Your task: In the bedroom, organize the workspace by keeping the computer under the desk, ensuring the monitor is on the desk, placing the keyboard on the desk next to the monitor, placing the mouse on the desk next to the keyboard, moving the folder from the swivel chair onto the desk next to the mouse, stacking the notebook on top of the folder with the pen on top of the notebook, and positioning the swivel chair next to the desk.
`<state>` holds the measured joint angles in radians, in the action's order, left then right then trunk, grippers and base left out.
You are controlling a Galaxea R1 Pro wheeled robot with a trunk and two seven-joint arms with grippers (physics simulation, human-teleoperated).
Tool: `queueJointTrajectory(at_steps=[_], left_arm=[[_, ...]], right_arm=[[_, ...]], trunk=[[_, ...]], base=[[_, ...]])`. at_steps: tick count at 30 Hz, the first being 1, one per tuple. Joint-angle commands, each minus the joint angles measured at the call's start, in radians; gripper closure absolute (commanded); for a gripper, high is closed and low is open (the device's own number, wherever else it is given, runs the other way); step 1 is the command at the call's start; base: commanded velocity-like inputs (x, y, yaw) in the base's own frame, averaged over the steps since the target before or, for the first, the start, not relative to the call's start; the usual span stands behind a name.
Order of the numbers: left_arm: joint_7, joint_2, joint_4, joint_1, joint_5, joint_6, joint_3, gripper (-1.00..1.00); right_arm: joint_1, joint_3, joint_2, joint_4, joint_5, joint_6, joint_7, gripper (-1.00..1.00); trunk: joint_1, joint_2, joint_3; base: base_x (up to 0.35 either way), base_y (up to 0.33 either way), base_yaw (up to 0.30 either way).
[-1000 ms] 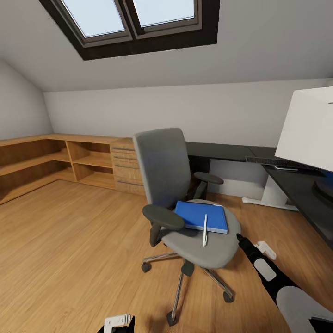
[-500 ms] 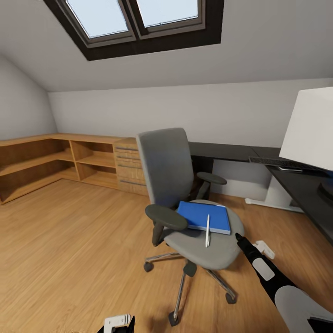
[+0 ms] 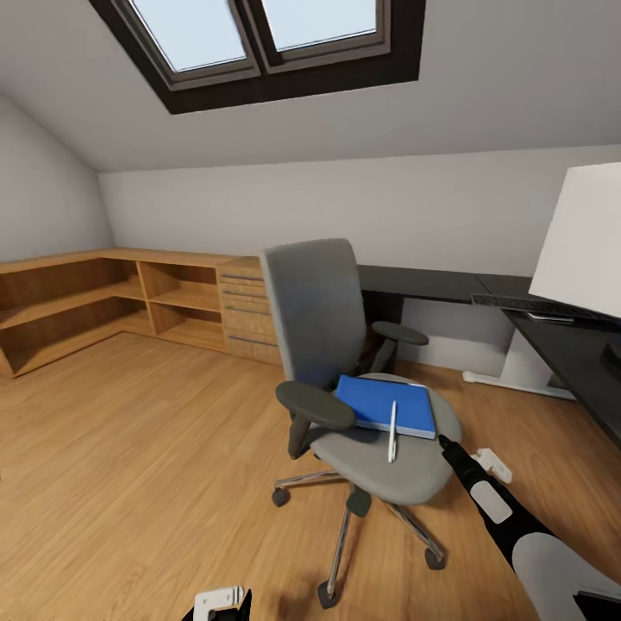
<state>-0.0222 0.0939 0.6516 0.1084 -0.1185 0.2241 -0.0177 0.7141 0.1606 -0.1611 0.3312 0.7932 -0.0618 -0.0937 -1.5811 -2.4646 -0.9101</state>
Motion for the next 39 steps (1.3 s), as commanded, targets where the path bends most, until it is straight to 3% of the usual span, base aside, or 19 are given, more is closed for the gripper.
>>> queueJointTrajectory(at_steps=[1,11,39], left_arm=[[-0.002,0.0,-0.001,0.001,-0.01,0.003,-0.002,-1.0],[-0.002,0.0,-0.001,0.001,-0.009,0.003,-0.001,-1.0],[-0.002,0.0,-0.003,0.001,-0.009,0.003,-0.001,-1.0]], right_arm=[[0.001,0.002,0.0,-0.002,0.011,-0.003,-0.007,-1.0],[0.001,0.002,0.0,-0.002,0.011,-0.003,-0.007,-1.0],[0.001,0.002,0.003,-0.004,0.012,-0.003,-0.007,-1.0]], trunk=[[0.0,0.0,-0.001],[0.0,0.0,-0.001],[0.0,0.0,-0.001]], base=[[0.0,0.0,0.076],[0.0,0.0,0.124],[0.0,0.0,0.003]])
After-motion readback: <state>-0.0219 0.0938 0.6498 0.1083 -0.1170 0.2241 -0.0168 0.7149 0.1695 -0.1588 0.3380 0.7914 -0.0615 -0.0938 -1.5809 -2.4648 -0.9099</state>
